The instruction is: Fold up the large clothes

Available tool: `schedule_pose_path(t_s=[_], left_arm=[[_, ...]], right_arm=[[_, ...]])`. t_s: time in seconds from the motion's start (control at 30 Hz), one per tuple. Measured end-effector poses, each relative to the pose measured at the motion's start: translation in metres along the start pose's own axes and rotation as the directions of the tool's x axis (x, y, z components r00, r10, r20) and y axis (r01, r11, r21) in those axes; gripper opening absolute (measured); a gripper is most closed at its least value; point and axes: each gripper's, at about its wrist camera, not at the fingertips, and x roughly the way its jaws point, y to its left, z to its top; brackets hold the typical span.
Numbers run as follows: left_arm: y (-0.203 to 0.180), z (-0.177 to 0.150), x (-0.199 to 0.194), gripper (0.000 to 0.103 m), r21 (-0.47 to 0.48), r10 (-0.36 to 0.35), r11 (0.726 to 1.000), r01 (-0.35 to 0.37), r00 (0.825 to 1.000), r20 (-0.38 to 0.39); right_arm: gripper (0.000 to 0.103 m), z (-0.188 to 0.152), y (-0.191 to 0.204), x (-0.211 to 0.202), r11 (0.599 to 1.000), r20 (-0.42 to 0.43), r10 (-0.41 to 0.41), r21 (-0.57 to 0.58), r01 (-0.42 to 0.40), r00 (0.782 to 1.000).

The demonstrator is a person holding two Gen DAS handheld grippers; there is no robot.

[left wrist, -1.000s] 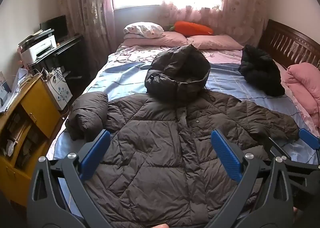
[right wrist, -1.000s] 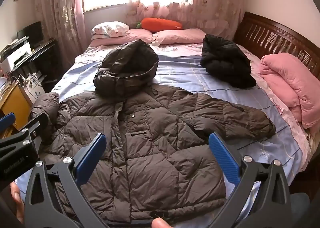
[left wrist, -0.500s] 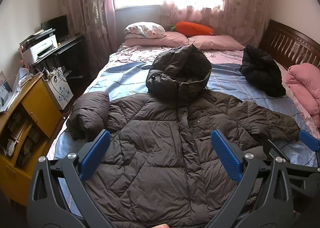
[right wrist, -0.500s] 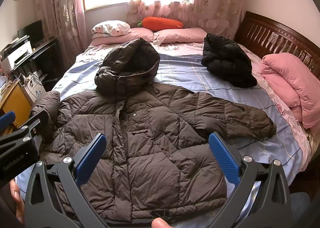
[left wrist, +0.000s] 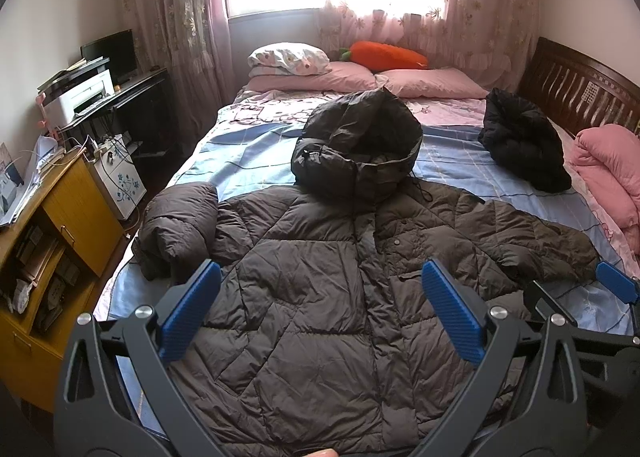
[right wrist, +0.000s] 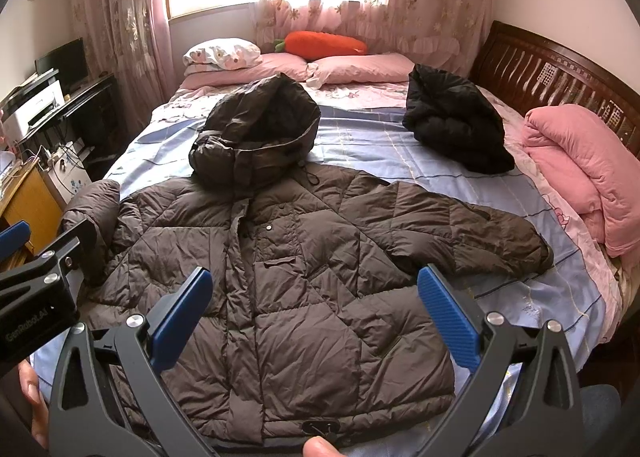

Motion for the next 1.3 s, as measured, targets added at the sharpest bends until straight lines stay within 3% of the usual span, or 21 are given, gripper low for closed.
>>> schedule_pose_path(t_s=[1.3], left_arm=[[-0.0019,0.0034,0.0031,0.101,-0.012,-0.002,1.000,0.001,1.000,-0.005]], right_arm=[[0.102,-0.0039,0.0036,0.0016,1.000,-0.008,0.005,-0.002,-0.005,1.000]])
